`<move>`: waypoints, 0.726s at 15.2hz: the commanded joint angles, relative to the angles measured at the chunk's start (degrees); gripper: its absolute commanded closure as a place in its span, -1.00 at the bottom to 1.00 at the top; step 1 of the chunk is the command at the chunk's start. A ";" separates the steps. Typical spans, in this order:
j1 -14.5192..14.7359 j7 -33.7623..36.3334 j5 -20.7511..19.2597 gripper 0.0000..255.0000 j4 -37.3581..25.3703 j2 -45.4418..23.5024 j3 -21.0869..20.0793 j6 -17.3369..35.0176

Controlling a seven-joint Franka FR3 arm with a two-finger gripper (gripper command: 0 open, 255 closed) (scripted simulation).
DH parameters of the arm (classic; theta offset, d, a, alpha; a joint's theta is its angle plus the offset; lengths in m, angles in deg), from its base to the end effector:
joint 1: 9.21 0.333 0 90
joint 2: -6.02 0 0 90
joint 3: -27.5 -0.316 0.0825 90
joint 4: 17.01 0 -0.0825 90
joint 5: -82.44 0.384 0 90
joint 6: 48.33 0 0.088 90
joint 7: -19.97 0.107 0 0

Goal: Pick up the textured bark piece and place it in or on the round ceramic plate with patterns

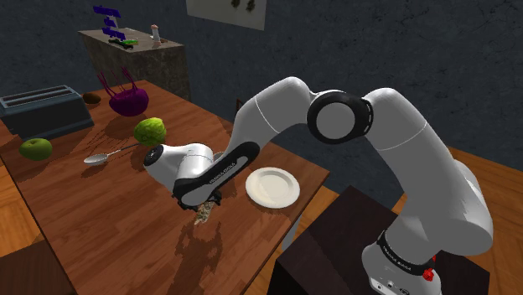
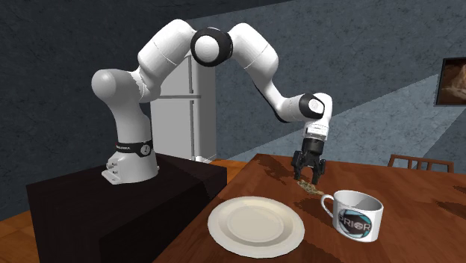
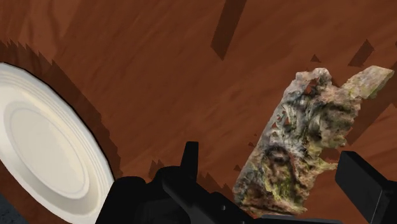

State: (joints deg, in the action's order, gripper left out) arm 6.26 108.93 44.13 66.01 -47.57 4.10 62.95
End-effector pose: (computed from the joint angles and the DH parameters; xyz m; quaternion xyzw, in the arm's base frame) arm 0.5782 0.3590 0.1324 0.9350 -0.2936 0.0256 0.1972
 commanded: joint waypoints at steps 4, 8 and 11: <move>-0.03 0.00 -0.04 -1.00 0.03 -0.04 0.03 0.10; -0.05 -0.03 -0.04 1.00 0.01 -0.05 0.03 0.09; -0.09 -0.10 -0.03 1.00 -0.01 -0.01 0.04 0.06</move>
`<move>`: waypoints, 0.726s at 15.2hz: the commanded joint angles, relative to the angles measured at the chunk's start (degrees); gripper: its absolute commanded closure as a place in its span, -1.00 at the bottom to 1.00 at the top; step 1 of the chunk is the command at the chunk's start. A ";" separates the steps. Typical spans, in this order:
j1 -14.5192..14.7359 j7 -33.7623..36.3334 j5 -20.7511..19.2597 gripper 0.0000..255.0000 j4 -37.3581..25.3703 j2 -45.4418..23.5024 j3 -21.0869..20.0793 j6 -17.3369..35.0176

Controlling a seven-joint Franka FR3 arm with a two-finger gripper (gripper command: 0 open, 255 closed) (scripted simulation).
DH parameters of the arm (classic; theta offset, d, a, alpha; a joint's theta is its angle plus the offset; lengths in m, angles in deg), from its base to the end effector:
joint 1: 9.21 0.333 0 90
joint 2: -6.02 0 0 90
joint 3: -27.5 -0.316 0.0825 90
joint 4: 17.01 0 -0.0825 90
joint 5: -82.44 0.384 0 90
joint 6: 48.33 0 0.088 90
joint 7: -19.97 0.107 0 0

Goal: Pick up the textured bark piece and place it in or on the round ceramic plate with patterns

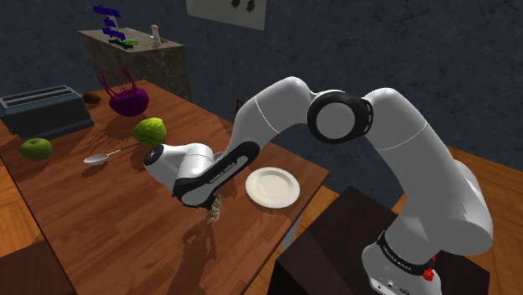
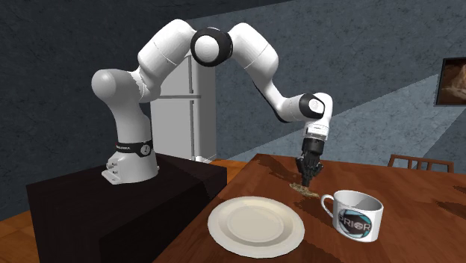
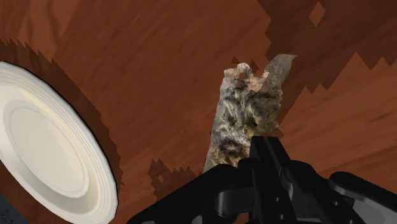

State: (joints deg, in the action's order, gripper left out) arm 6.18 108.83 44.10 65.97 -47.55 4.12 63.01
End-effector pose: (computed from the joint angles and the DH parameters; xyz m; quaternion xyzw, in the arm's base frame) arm 0.5792 0.3582 0.1329 0.9351 -0.2935 0.0261 0.1966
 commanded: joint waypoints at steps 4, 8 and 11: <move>-0.01 -0.01 0.00 1.00 -0.03 -0.01 0.01 -0.01; -16.17 -1.34 -2.64 -1.00 26.28 13.60 -4.21 31.64; -20.08 -2.05 -4.59 -1.00 30.81 14.03 -4.17 41.26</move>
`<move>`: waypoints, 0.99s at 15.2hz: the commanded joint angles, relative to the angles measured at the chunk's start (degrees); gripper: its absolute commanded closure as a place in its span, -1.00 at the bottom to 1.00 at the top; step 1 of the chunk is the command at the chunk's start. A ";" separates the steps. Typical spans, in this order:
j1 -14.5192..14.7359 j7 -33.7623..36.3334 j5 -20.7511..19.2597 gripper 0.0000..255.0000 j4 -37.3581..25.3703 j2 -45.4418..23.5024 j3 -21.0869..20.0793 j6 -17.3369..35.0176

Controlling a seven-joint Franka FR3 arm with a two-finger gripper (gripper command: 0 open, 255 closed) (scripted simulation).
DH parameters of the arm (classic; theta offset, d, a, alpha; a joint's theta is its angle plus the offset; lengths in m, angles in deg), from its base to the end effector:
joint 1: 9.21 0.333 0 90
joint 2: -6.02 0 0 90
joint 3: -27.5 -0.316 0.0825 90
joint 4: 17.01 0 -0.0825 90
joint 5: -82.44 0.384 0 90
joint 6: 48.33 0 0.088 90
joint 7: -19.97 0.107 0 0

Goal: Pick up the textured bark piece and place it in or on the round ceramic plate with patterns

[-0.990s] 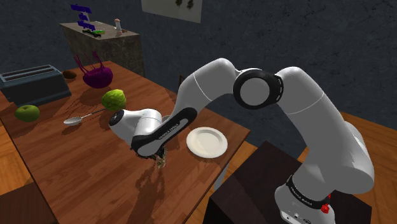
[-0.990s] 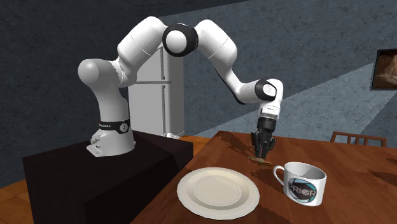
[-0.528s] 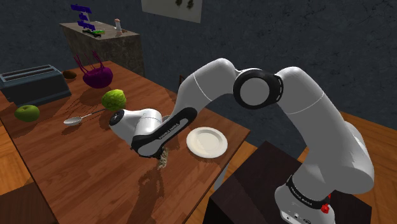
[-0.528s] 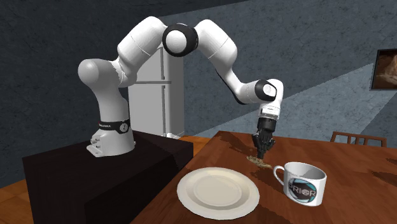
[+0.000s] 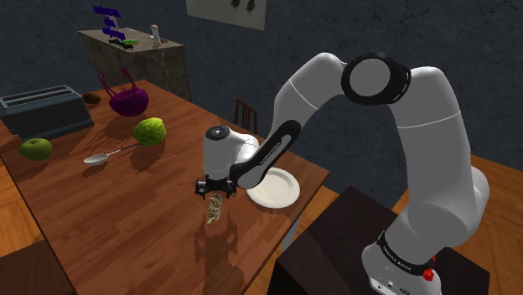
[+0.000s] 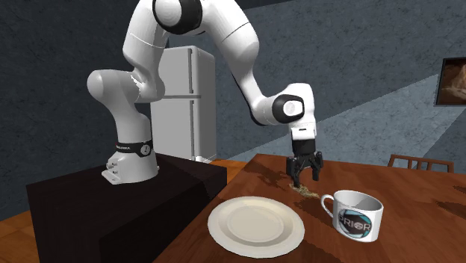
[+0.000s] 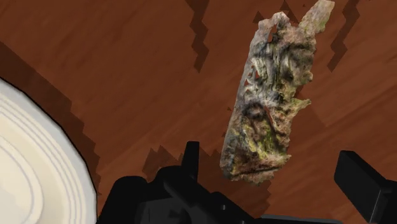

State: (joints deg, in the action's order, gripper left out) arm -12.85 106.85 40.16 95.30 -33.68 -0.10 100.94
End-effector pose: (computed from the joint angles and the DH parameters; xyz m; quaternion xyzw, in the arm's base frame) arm 0.5561 0.2565 0.1573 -0.9565 0.2836 -0.0663 0.0138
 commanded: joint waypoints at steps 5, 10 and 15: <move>0.79 1.25 -2.67 -1.00 -0.80 -3.47 2.34 4.86; 1.00 1.38 -2.87 -1.00 -1.08 -3.89 2.59 5.04; 0.99 1.38 -2.87 1.00 -1.08 -3.89 2.59 5.03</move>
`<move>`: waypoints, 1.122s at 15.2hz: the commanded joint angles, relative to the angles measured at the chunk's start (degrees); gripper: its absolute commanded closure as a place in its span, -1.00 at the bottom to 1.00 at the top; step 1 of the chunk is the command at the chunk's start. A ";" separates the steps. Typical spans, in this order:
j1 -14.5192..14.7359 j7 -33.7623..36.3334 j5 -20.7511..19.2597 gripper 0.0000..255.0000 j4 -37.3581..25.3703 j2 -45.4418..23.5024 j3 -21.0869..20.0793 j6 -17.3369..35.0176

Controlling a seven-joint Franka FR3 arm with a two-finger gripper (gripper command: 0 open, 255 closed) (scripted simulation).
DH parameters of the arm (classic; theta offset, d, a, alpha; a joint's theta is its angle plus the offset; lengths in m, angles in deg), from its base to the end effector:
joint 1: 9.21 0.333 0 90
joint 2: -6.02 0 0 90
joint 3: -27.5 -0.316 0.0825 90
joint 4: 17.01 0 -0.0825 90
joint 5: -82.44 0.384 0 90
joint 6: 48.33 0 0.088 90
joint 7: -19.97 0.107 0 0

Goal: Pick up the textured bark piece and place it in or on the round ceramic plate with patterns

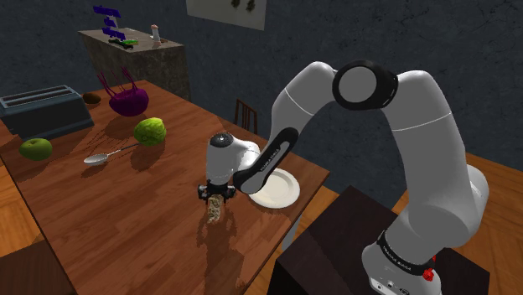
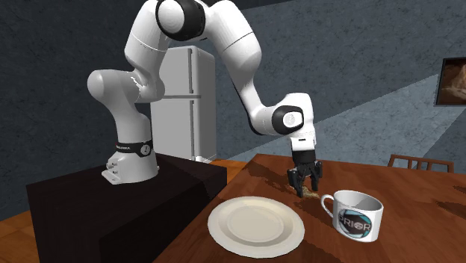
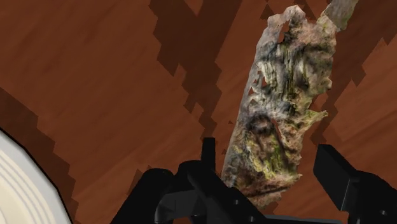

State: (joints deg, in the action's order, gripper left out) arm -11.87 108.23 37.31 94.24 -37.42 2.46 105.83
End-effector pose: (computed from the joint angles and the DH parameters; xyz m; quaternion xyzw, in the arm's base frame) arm 0.5582 0.2510 0.1277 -0.9563 0.2819 -0.0707 0.0318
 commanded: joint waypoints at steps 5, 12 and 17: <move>0.02 -0.01 0.01 1.00 -0.02 -0.13 0.01 0.11; -1.09 -0.98 1.23 1.00 0.89 1.77 -1.39 -1.03; -2.95 -2.72 3.52 1.00 2.18 4.90 -3.82 -3.05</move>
State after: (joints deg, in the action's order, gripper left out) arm -14.47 105.83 40.31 96.13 -33.19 -0.83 103.25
